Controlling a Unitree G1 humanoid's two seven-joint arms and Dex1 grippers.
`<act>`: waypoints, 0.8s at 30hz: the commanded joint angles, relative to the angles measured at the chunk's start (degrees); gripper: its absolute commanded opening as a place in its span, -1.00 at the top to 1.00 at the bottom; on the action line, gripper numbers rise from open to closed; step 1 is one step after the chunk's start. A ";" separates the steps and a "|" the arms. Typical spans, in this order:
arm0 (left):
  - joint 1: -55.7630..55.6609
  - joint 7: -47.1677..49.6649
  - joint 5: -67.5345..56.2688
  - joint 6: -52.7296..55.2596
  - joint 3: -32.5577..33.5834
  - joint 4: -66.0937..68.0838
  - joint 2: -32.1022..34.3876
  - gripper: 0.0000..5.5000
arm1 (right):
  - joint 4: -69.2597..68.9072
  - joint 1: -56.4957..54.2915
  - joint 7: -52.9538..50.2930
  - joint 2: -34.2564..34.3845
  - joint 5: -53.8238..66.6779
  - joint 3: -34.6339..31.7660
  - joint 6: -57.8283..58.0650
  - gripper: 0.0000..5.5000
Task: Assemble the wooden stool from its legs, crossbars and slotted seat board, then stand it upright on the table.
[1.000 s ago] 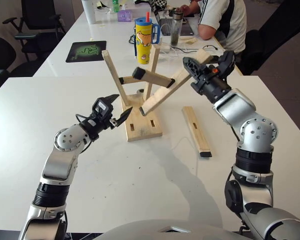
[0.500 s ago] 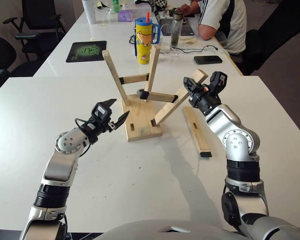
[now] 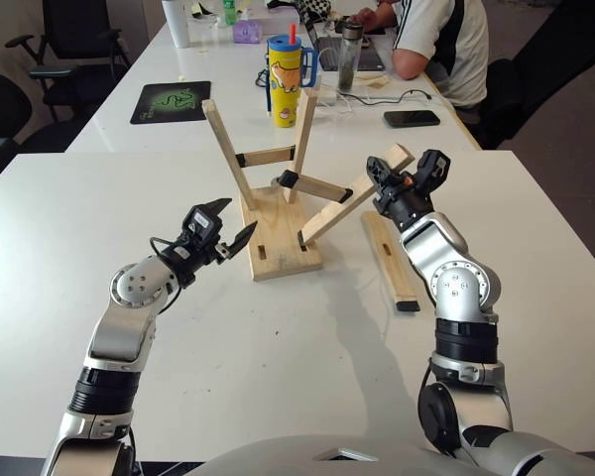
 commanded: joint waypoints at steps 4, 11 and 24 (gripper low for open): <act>0.91 -0.17 0.29 0.42 0.16 -0.63 0.35 -0.18 | -3.13 5.85 -1.30 -1.06 0.01 -1.62 6.32 0.63; 0.76 -0.35 0.29 0.30 0.12 -0.40 0.41 -0.18 | -2.78 5.70 -1.59 -1.35 0.38 -2.88 6.83 0.63; 1.45 -0.05 0.32 0.41 0.25 -0.99 0.37 -0.18 | -2.27 2.57 -0.72 -2.80 8.06 -8.94 10.65 0.63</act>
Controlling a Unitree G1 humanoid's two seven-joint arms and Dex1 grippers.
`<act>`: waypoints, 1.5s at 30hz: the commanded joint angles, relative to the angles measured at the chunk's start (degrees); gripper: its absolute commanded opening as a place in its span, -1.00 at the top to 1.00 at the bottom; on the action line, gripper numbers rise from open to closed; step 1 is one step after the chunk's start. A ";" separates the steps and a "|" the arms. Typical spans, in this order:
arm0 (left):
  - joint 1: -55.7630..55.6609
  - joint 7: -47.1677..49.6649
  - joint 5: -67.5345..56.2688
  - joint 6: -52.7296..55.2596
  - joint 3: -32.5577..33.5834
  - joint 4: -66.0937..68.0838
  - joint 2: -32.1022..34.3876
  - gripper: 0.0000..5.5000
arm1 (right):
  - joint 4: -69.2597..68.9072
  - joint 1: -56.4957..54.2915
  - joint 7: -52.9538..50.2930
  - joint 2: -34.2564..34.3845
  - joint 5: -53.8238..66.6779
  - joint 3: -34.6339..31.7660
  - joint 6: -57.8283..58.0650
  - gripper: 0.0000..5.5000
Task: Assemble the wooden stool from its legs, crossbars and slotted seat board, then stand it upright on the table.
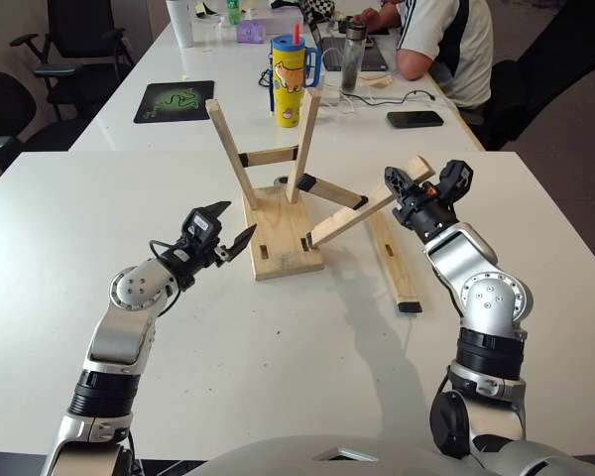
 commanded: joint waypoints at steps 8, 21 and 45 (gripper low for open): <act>0.71 0.01 0.34 0.33 0.10 -0.79 0.13 -0.18 | 2.26 -1.24 -1.56 1.17 4.35 -2.22 3.76 0.63; 0.82 0.37 0.36 0.52 -0.02 -1.14 -0.23 -0.18 | 6.05 -2.61 -0.19 -0.10 -0.23 -0.65 1.82 0.63; 1.08 0.74 0.68 0.90 -0.19 -1.99 -0.56 -0.18 | 7.73 -2.07 6.96 -10.29 -25.06 19.59 -2.83 0.62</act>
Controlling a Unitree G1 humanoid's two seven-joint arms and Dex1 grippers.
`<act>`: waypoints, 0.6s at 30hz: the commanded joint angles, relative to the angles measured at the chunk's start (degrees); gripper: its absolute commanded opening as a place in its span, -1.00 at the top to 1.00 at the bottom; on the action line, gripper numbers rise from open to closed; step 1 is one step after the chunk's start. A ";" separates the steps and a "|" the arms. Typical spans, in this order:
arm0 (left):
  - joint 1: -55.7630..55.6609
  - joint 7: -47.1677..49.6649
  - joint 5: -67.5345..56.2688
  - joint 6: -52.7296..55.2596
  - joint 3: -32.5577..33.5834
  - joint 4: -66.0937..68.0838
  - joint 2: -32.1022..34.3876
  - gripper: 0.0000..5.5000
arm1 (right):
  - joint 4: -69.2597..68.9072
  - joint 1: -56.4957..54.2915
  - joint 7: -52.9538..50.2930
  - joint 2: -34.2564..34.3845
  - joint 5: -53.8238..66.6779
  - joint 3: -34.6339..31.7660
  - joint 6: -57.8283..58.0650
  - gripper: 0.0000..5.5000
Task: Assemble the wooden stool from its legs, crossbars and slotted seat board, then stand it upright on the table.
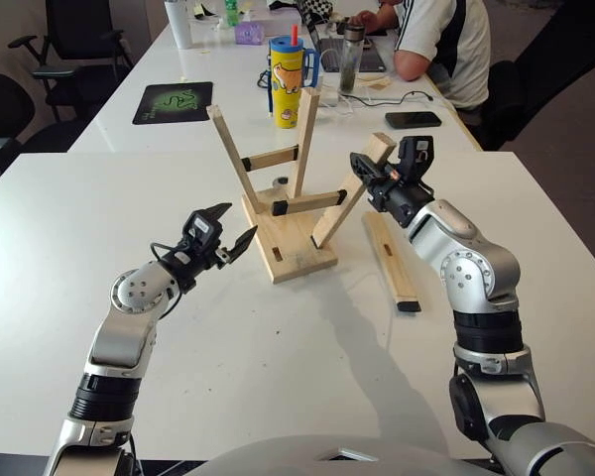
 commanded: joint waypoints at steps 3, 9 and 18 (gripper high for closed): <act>0.25 0.54 0.62 0.79 -0.18 -0.95 -0.05 -0.18 | 5.63 5.11 0.13 -3.02 -9.86 1.89 -2.02 0.62; 0.39 0.79 0.72 0.80 -0.10 -1.01 -0.17 -0.18 | 3.16 6.41 1.69 -1.57 -12.71 2.64 -8.12 0.62; 0.50 1.07 0.76 0.66 -0.19 -0.90 -0.37 -0.18 | -0.95 4.08 0.33 2.06 -12.87 -1.65 -12.63 0.25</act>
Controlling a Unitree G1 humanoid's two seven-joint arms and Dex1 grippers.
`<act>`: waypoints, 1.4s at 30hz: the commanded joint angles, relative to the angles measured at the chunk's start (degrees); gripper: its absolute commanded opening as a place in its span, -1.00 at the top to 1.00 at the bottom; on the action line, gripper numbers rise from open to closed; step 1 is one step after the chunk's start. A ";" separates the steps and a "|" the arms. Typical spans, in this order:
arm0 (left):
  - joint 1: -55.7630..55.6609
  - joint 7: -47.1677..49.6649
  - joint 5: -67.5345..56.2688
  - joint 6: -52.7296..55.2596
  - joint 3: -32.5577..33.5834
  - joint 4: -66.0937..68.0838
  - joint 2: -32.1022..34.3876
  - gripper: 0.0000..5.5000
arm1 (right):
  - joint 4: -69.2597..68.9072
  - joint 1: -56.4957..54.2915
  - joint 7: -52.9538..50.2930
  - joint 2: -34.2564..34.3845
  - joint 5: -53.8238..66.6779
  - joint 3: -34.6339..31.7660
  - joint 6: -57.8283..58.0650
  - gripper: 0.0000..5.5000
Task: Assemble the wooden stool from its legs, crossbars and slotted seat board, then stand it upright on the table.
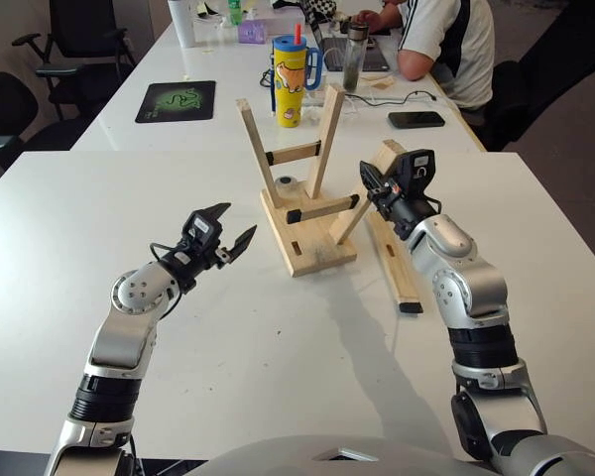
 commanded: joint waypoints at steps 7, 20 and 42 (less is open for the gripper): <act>0.34 0.25 0.70 0.10 -0.29 -0.54 -0.31 -0.18 | -6.57 -6.68 -1.83 4.49 0.96 -7.01 -2.51 0.24; 1.10 0.50 0.78 -0.07 -0.03 -0.71 -0.37 -0.18 | 2.53 -4.54 -6.90 -0.93 -1.05 -15.55 15.69 0.17; 1.34 0.98 0.88 0.43 -0.19 -1.45 -0.73 -0.18 | 5.68 6.15 4.42 -1.95 -3.35 -5.42 29.52 -0.19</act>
